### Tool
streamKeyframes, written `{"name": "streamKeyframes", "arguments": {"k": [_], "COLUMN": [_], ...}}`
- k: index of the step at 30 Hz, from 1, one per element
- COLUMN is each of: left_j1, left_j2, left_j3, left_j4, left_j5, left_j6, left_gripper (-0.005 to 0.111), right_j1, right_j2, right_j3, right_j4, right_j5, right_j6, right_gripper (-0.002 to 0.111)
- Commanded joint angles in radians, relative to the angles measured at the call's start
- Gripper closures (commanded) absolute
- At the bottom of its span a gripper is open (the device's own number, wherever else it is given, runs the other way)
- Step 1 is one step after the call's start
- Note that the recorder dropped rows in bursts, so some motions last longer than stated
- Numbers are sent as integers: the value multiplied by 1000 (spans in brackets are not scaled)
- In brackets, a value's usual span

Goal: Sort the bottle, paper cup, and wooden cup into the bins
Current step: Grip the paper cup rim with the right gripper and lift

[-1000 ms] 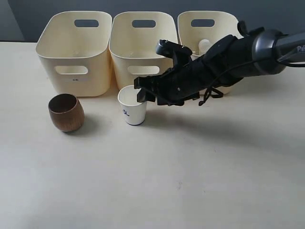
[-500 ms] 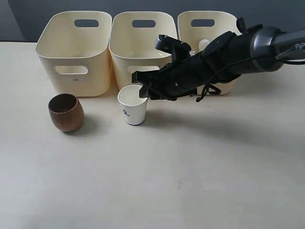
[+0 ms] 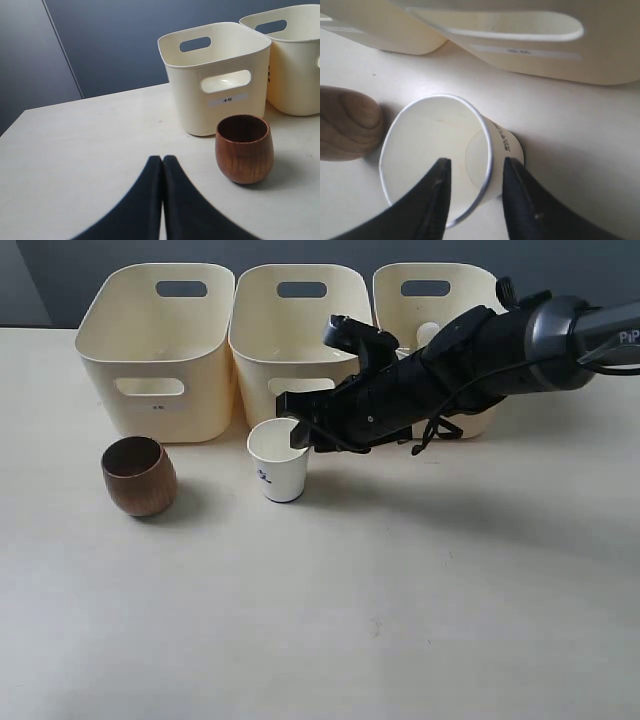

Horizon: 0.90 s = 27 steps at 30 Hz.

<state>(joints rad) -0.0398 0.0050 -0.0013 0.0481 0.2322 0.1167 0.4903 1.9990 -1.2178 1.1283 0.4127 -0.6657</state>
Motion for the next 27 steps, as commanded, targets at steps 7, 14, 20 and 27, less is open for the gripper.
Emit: {"name": "streamKeyframes", "arguments": {"k": [7,14,20,27], "left_j1": [-3,-3,-3,-3], "left_j2": [-5,-5,-5,-5], "left_j3": [1,1,1,1], "left_j4": [-1,-1,-1,-1], "left_j5": [-1,-1,-1,-1], "left_j6": [-2,-2,-2,-2], "left_gripper": [107,107,107,107], "right_j1": [1,1,3,59], "right_j2": [2,1,1,31], "right_j3": [-5,-5,-5,-36], "right_j4": [-3,-3,5,-2], "right_j5": [-5,-7,-42,-53], "right_j6": [-9,-11,-11,-11], "right_gripper": [74,74,74,74]}}
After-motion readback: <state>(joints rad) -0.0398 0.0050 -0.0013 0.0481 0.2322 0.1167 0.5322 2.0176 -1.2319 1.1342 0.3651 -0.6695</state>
